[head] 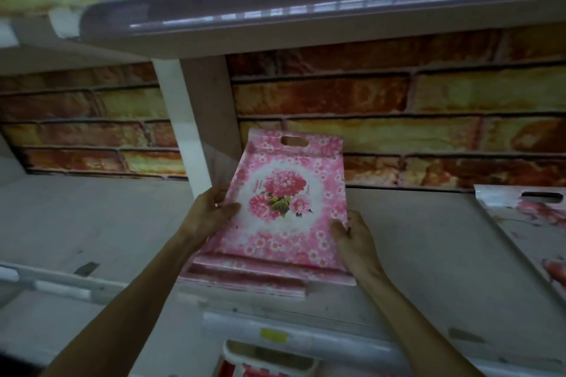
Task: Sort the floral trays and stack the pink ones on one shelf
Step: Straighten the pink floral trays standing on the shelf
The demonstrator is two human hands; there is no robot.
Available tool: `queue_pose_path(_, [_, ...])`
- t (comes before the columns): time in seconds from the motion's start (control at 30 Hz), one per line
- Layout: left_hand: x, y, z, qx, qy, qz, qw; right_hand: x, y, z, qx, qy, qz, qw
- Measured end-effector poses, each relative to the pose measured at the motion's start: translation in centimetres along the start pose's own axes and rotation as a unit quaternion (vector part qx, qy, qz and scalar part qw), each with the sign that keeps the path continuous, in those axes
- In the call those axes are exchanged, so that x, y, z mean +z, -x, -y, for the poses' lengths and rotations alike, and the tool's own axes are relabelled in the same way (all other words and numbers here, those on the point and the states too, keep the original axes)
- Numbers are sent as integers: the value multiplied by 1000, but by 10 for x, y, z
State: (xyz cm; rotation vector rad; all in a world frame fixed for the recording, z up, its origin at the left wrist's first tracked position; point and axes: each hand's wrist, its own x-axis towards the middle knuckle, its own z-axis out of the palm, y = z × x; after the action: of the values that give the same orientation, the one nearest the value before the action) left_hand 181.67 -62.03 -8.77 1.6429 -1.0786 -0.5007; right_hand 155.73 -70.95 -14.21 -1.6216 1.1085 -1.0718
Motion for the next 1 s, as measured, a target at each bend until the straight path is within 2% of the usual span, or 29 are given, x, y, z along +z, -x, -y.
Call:
queue_pose_path(0.23, [-32,-11,39,-23,-88,-7,996,41,-6,4,-43,145,-3,988])
queue_pose_path(0.43, [-38,-18,55,-20,-183,21,983,57,-3,-1,-19,251,20,968])
queue_pose_path(0.57, [-36,-20,60,-16,-270,54,961,64,-3,-5,-2,283,24,959])
queue_pose_path(0.8, [-35,-19,75,-14,-305,89,948,72,5,-8,27,316,30,948])
queue_pose_path(1.0, [-32,-21,83,-5,-325,89,941,72,5,-11,36,303,29,952])
